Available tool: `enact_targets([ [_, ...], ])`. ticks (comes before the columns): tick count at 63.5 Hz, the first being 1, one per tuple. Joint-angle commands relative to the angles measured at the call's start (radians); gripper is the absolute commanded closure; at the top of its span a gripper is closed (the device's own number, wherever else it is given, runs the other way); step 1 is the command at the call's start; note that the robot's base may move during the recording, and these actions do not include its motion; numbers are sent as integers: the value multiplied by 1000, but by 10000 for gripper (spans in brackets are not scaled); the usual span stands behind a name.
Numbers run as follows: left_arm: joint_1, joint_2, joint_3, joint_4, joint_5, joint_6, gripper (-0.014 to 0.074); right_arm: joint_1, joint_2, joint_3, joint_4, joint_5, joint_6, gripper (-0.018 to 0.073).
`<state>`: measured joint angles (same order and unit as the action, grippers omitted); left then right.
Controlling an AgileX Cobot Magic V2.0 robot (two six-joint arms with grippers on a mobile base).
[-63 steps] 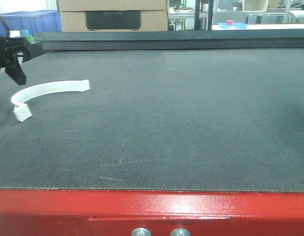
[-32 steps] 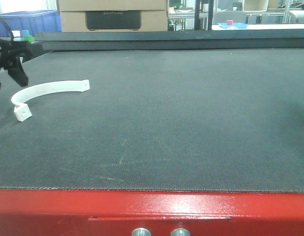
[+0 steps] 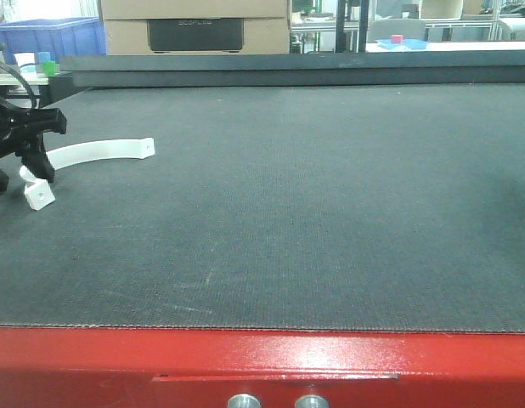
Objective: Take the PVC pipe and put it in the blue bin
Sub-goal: 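Close both grippers on the white curved pipe piece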
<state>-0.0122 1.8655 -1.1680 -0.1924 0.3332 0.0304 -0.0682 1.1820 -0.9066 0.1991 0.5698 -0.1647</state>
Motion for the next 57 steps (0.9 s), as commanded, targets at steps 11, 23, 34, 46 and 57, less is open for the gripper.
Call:
enact_targets([
  [11,-5,18,-3,-8,-29,-5,463,-1,-9,-1,-1,-48,-5,728],
  [23,-5,18,-3,-3,-36,-5,707,-1,-9,-1,-1,-55,-5,728],
  [34,-5,18,-4,-3,-51,-5,707,-1,-9,-1,4,-55,-5,728],
  [46,-5,-2,-4,5,-52,-5,707,-1,-10,-1,5,-57,-5,728],
  [57,-5,-59,-4,58,-52,-5,707,-1,-48,-1,5,-87,-5,728],
])
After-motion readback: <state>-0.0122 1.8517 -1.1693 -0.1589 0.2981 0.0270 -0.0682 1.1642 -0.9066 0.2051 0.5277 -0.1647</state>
